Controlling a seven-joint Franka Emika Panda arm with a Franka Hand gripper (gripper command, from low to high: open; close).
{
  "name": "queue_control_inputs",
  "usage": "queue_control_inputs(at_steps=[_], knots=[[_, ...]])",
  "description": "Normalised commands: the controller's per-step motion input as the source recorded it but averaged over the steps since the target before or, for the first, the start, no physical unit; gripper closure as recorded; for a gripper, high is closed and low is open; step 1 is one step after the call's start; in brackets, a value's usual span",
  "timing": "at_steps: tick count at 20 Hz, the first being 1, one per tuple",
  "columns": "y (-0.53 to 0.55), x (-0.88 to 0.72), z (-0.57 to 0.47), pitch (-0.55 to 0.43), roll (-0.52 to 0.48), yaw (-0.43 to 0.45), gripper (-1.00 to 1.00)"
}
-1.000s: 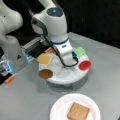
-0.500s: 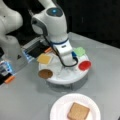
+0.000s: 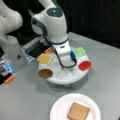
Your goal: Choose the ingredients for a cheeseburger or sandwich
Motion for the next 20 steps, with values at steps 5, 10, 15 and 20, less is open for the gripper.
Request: queue_control_inputs(at_steps=[5,10,15,20], knots=[[0.16,0.18,0.09,0.278,0.003,-0.118,-1.0],[0.14,0.06,0.39,0.183,-0.028,-0.074,-1.0],[0.13,0.01,0.48,0.025,-0.052,-0.089,-1.0],[0.18,-0.04,0.32,-0.023,-0.076,-0.148,-1.0]])
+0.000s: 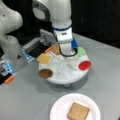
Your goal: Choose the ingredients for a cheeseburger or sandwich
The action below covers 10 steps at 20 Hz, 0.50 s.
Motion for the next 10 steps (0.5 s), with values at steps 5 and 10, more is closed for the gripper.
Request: queue_control_inputs(at_steps=[5,10], knots=[[0.17,-0.13,0.31,-0.021,-0.009,-0.345,-1.0],[0.05,-0.18,0.3,0.018,0.025,-0.43,-1.0]])
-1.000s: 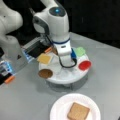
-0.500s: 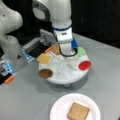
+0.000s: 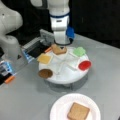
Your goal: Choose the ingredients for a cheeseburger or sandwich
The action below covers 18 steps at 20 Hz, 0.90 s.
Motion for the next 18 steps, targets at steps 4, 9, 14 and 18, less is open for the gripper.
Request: queue_control_inputs(at_steps=[4,9,14,18], knots=[[0.0,-0.09,0.18,0.069,0.084,-0.332,-1.0],[-0.13,0.03,0.15,-0.042,0.076,-0.373,-1.0],[-0.36,0.05,0.14,-0.035,0.147,-0.38,-1.0],[-0.39,0.01,0.08,-0.015,0.09,-0.234,-1.0]])
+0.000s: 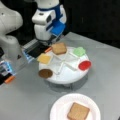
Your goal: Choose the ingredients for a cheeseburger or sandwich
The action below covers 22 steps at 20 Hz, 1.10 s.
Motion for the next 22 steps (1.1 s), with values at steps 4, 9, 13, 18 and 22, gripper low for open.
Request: queue_control_inputs(at_steps=[4,9,13,18,22], knots=[[-0.25,-0.03,-0.02,0.004,0.075,-0.113,-1.0],[-0.2,-0.07,-0.12,0.043,0.063,-0.014,-1.0],[-0.25,-0.09,-0.16,0.051,0.021,0.042,-1.0],[-0.29,-0.1,-0.17,0.037,0.054,0.116,-1.0],[-0.35,-0.06,-0.19,0.04,0.189,0.181,-1.0]])
